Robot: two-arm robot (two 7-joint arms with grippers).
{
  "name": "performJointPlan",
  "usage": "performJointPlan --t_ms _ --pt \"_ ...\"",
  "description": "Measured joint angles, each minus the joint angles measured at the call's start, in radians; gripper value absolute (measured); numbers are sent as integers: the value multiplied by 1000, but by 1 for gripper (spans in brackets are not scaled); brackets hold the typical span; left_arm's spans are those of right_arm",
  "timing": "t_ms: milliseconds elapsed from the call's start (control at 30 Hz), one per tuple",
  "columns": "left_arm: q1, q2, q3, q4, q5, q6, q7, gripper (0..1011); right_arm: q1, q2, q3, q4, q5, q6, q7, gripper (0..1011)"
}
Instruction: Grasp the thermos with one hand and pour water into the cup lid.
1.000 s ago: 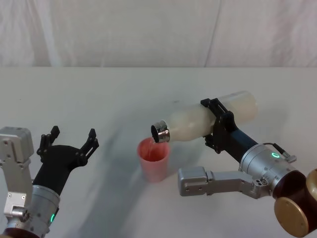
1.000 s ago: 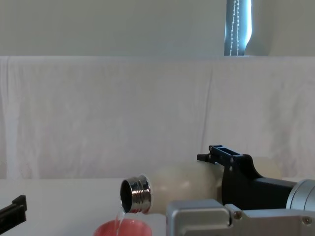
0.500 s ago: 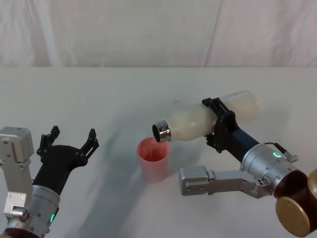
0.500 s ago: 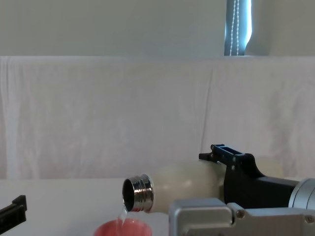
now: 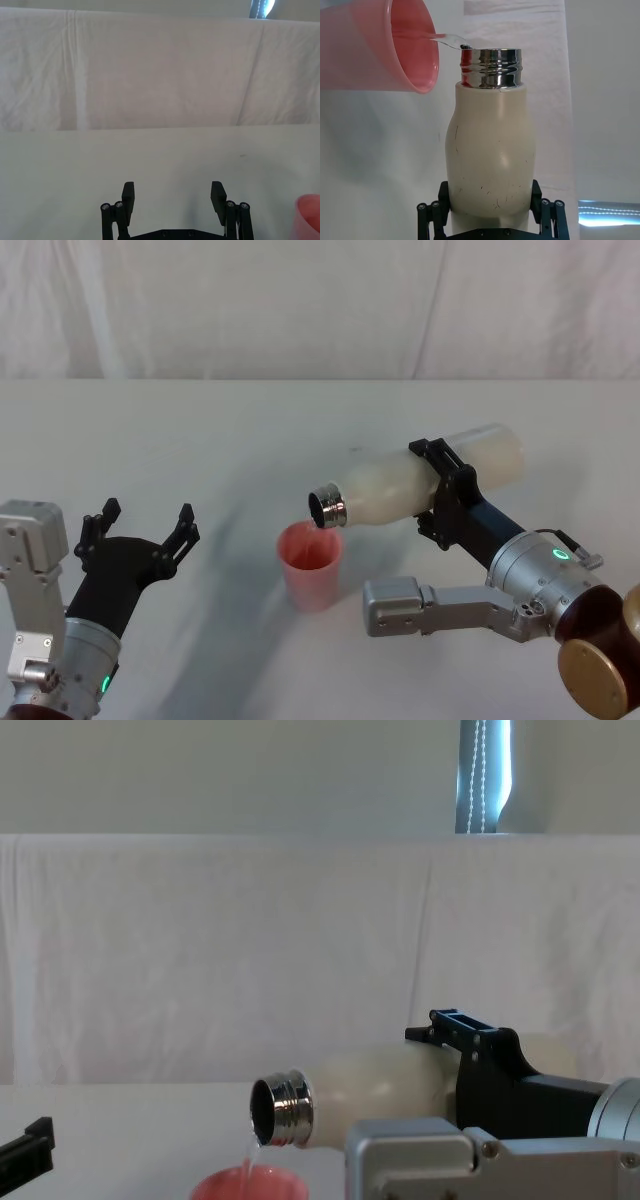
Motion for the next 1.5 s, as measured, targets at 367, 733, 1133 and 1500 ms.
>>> performJointPlan --t_ms 367,733,1133,1500 --pt "0 0 0 0 0 0 0 1001 3 2 0 -1 -1 0 0 951" --pt "0 0 0 0 0 0 0 1001 4 2 0 -1 -3 0 0 951" --pt "0 0 0 0 0 0 0 1001 3 2 0 -2 -5 1 -1 951" --pt "0 0 0 0 0 0 0 1001 2 4 -1 -5 -10 2 -2 951"
